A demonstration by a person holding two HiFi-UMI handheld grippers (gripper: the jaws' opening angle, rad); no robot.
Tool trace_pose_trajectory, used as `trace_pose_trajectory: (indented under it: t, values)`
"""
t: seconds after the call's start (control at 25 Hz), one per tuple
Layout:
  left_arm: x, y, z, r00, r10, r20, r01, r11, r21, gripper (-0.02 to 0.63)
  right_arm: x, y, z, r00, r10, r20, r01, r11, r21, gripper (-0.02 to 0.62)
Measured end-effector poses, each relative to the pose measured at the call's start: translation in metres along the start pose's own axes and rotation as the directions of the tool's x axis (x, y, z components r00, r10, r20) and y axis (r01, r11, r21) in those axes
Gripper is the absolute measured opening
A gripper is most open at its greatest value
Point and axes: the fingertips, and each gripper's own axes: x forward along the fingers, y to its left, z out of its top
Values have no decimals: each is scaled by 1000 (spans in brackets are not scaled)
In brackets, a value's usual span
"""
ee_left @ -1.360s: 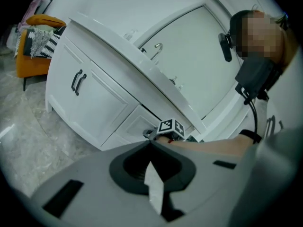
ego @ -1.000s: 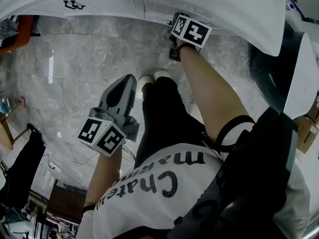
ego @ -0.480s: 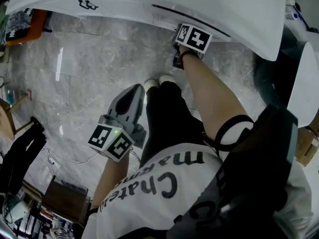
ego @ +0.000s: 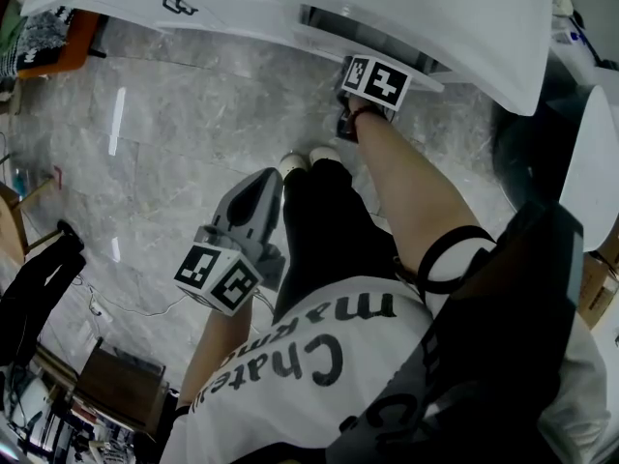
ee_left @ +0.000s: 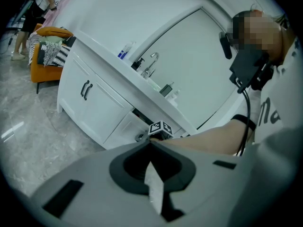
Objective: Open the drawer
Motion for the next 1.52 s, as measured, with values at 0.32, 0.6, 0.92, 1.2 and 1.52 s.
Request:
trace_pose_trajectory:
  t: [0.32,0.6,0.92,1.2,1.52]
  values:
    - [-3,2,-7,1000,-16,-7,16,1000,12,5,-2,3,-11,999,3,-33,-3,1000,9,141]
    - [-7,4,-4,1000,-19,-1,19,1000,17,5,-9,5,-30,999,3,-39,-3,1000,4,141]
    - [-15,5,-4,1000,-13,2,13,1000,24,5,-18,9,-58,999,-6,-44,6,1000,7,141]
    - [-24,8,-6,1000,-1,2,1,1000,6,5,-21,9,-65,998,-17,-53,18,1000,25,141]
    - [-28,12,-4,1000,-7,1,7,1000,15,5,-23,10,-71,998,-29,-59,31,999,29,141]
